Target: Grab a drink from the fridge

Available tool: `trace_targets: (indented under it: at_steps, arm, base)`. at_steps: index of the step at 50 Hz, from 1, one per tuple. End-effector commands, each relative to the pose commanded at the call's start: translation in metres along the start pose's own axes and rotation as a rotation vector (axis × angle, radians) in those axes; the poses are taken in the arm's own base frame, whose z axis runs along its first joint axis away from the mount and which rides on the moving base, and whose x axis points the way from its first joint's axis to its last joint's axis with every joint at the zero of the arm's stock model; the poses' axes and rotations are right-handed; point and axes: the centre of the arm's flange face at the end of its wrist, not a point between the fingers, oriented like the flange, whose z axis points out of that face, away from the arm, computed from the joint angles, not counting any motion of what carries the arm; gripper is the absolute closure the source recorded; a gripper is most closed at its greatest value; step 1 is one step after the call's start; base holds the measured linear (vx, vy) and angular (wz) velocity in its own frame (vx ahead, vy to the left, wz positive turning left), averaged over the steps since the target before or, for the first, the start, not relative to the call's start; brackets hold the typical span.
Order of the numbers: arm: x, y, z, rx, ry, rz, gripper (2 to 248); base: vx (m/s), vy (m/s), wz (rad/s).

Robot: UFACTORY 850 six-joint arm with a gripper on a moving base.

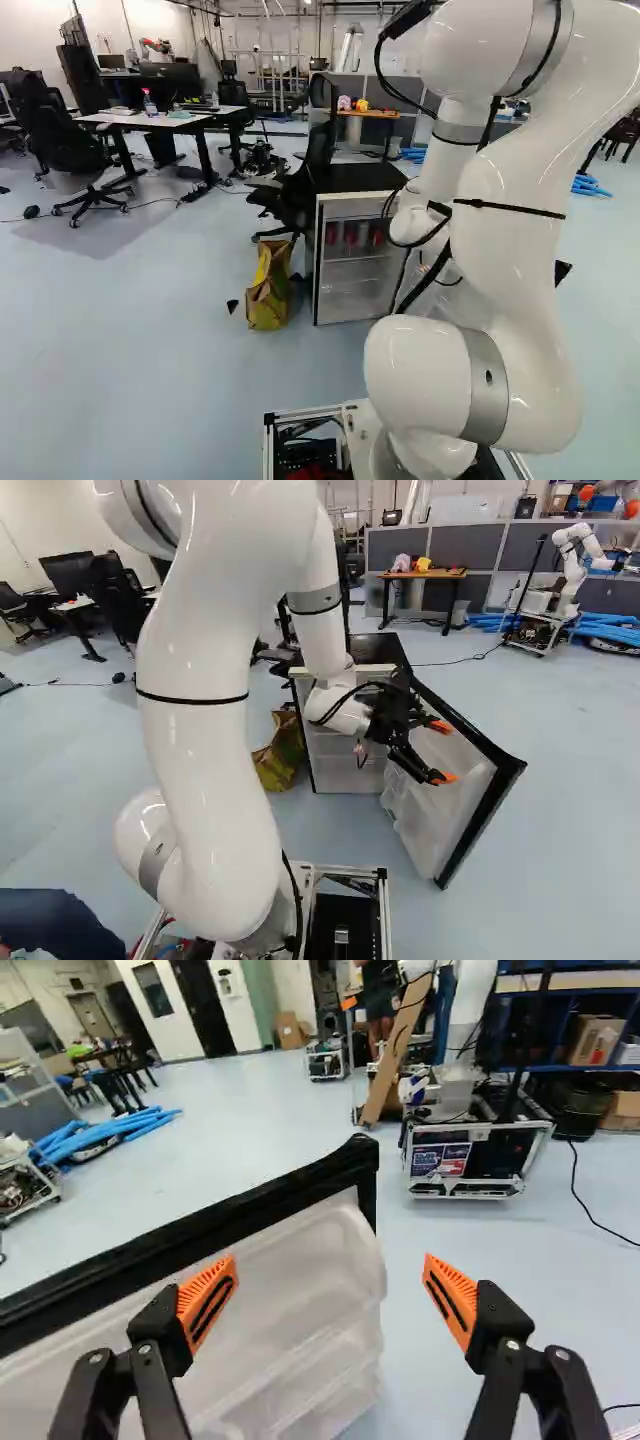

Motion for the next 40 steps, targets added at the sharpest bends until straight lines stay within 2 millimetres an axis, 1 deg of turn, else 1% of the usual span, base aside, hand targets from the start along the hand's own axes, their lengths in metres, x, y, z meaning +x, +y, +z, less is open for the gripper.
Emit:
trace_targets:
  at_steps: [20, 40]
  arm:
    - [-0.009, 0.025, -0.028, 0.203, -0.092, -0.139, 3]
    - [-0.018, 0.049, -0.063, 0.428, -0.142, -0.282, 3]
  base:
    - [0.0, 0.0, 0.0]
    - [0.0, 0.0, 0.0]
